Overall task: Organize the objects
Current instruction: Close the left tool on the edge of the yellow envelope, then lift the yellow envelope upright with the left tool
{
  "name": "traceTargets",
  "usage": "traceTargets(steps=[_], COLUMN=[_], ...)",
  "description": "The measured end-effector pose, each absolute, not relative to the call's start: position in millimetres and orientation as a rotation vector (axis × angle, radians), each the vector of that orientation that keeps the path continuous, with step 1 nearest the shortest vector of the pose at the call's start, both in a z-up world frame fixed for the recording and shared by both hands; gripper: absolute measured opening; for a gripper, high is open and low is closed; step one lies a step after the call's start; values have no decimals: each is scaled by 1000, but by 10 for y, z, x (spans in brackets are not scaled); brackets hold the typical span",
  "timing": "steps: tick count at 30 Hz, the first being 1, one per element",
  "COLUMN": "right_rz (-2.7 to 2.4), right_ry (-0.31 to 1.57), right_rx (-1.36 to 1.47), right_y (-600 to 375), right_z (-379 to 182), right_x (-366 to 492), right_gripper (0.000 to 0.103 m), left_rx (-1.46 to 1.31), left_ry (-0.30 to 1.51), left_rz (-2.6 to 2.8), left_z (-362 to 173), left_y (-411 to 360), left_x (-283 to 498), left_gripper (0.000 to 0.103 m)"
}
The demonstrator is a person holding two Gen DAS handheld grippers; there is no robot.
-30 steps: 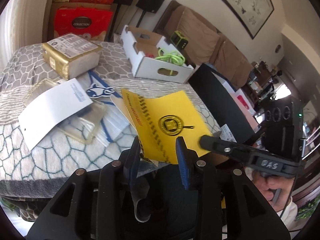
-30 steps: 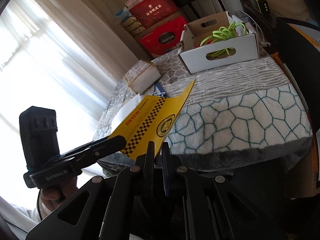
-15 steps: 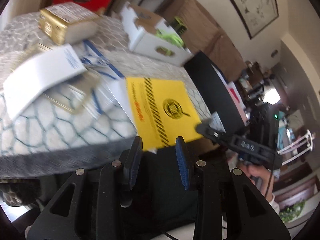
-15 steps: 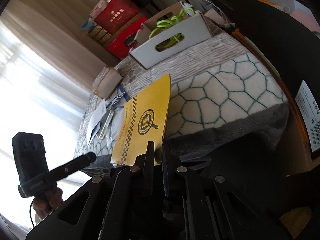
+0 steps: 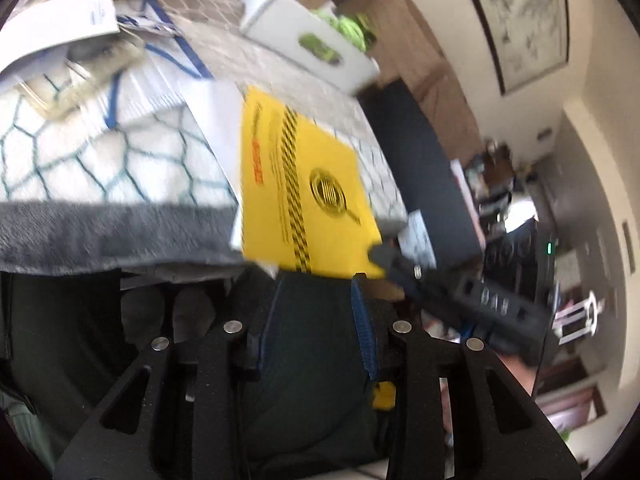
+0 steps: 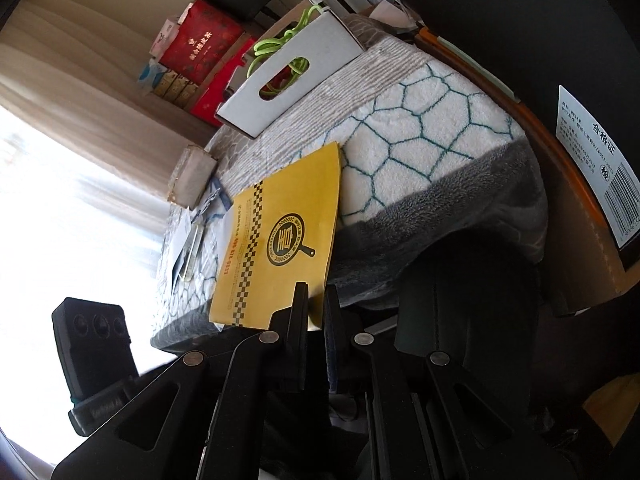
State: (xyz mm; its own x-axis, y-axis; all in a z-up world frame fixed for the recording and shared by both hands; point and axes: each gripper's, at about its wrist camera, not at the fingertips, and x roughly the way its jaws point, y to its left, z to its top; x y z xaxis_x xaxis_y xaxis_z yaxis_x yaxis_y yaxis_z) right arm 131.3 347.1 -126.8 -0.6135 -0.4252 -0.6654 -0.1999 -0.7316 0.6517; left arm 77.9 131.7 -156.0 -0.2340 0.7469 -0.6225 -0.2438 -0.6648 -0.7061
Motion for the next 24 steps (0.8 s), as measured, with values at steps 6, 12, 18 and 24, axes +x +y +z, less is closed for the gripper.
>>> traceTargets(steps=[6,12,18,24], right_rz=[-2469,-2438,-2382,-2382], right_ry=[-1067,-1098,-1126,-1090], right_rx=[1288,1282,1267,1276], right_y=[3428,3430,3462,3456], right_z=[-1229,-1254,-1288,-1260], right_x=[1324,1346,1376,1395], right_gripper=[6,6,6,7], left_rx=[-1339,-1372,-1371,-1373], left_ry=[-658,-761,-766,-710], left_rz=[1979,1925,1938,1942], left_z=[-1530,-1640,-1663,-1648], left_y=[1272,1204,1196,1263], left_x=[590,483,429,457], left_gripper=[31,31,29,9])
